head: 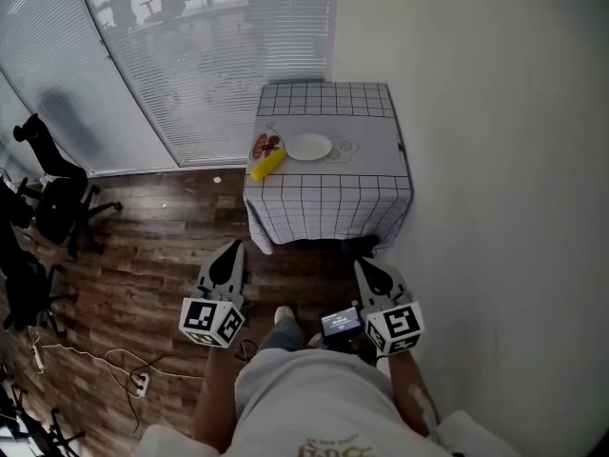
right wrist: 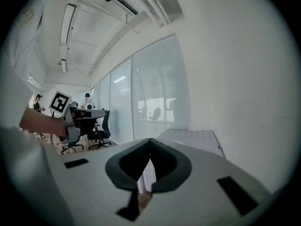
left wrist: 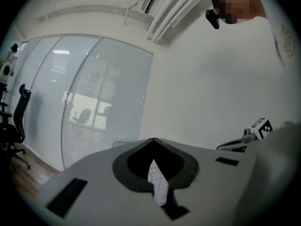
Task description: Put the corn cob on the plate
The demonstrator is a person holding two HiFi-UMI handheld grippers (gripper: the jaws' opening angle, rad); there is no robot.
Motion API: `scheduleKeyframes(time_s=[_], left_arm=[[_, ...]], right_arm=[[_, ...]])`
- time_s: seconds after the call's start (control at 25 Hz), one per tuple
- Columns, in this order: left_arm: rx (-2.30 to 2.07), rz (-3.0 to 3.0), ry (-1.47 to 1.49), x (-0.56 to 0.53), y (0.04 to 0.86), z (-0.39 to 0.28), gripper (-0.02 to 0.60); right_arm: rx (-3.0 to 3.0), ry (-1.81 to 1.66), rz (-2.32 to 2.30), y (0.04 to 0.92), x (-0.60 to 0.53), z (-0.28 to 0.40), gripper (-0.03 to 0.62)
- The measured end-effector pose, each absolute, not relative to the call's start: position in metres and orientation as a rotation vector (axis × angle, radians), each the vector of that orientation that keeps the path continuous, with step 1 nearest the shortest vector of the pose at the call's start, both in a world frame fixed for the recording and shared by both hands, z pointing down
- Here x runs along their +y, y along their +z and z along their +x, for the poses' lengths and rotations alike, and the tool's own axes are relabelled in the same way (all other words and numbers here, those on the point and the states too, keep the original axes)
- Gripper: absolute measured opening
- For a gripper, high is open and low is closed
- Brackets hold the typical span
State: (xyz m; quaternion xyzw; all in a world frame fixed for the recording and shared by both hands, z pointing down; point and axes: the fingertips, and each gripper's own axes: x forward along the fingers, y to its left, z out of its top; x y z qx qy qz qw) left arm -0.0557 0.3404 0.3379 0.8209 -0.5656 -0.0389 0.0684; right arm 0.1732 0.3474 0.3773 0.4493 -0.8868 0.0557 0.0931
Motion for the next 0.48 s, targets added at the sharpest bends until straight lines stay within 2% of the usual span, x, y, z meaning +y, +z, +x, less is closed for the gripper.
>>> scheduleKeyframes(time_s=[0.48], left_arm=[[-1.699, 2.586, 0.006, 0.306, 0.333, -0.018, 0.006]], right_arm=[[-2.573, 0.126, 1.407, 0.378, 0.312, 0.204, 0.006]])
